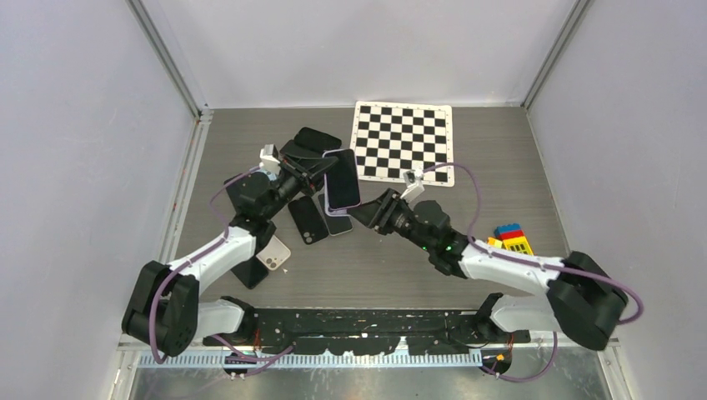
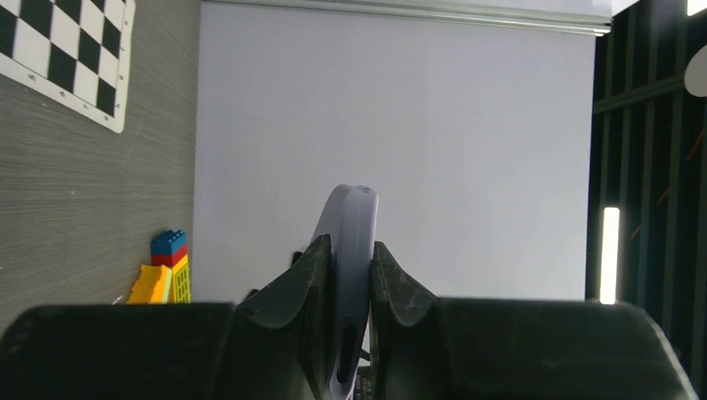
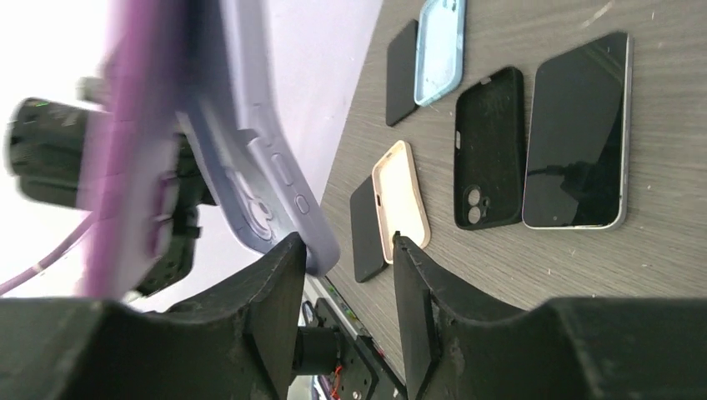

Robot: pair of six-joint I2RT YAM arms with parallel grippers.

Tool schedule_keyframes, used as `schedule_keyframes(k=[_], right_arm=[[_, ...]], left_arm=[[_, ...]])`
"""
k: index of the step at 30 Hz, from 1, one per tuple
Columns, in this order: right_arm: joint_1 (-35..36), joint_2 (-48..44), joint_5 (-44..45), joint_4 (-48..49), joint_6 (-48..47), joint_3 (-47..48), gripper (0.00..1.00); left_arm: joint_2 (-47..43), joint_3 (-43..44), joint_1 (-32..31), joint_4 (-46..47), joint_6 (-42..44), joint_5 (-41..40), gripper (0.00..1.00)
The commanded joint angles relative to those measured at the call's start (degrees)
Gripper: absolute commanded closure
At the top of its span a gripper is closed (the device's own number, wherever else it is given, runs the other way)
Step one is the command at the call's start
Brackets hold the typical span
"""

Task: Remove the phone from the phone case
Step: Remove the phone case from the phone.

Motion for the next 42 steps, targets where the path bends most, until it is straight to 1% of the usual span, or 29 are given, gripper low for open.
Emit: schedule_keyframes(k=[1,4,8,10,13,15,19,21,23,29,35,40,42], right_arm=[[-3.1,-9.4,5.3,-4.0,-6.9,-1.7,0.51],[-3.4,-17.5,4.7,-7.8,-8.9,-2.5,0.48],[-3.7,-25.3,3.4,-12.4,-12.0,-1.9,0.41],[-3.8,-27.4,1.7,-14.4,-13.4,-0.9,0.39],[-3.8,-28.1,-3.4,-14.2,-13.5,0.4,0.39],[-3.8,-27.5,-5.3,-13.7,-12.6,1.2,0.42],[-3.8,-25.8,-6.5,-15.8,-8.3,2.9,0.53],[-3.8,-25.2,-7.3,-15.3,-6.9,3.2,0.63],[-3.8,-24.4,-9.3,-14.3,-5.4,3.4,0.66],[-3.8,-21.1,-12.2,-10.2,-2.3,3.6,0.66],[-3.8,-18.7,-12.4,-8.8,-1.9,4.4,0.65],[-3.8,-17.7,-13.3,-7.2,-1.3,5.1,0.74],[-3.8,-17.7,-13.3,-7.8,-1.5,5.4,0.76]], left_arm=[[-1.0,2.8,-0.1,1.3,-1.0,7.3,1.0],[1.1,3.6,0.2,2.0,-0.8,7.3,1.0],[3.5,4.3,0.2,3.4,-1.6,7.3,1.0],[4.6,4.4,0.2,4.2,-2.1,7.1,1.0],[5.4,4.6,0.2,4.7,-2.8,6.8,1.0],[5.8,4.6,0.2,5.4,-3.2,6.9,1.0],[6.2,4.7,0.2,6.2,-3.2,6.8,1.0],[6.1,4.7,0.2,5.8,-2.5,6.6,1.0],[6.1,4.7,0.2,5.5,-2.1,6.7,1.0],[6.4,4.7,0.2,6.0,-2.4,6.8,1.0],[6.2,4.7,0.2,5.9,-2.1,7.2,1.0],[5.5,5.3,0.2,5.1,1.1,7.8,1.0],[5.1,5.4,0.2,4.3,2.4,7.8,1.0]])
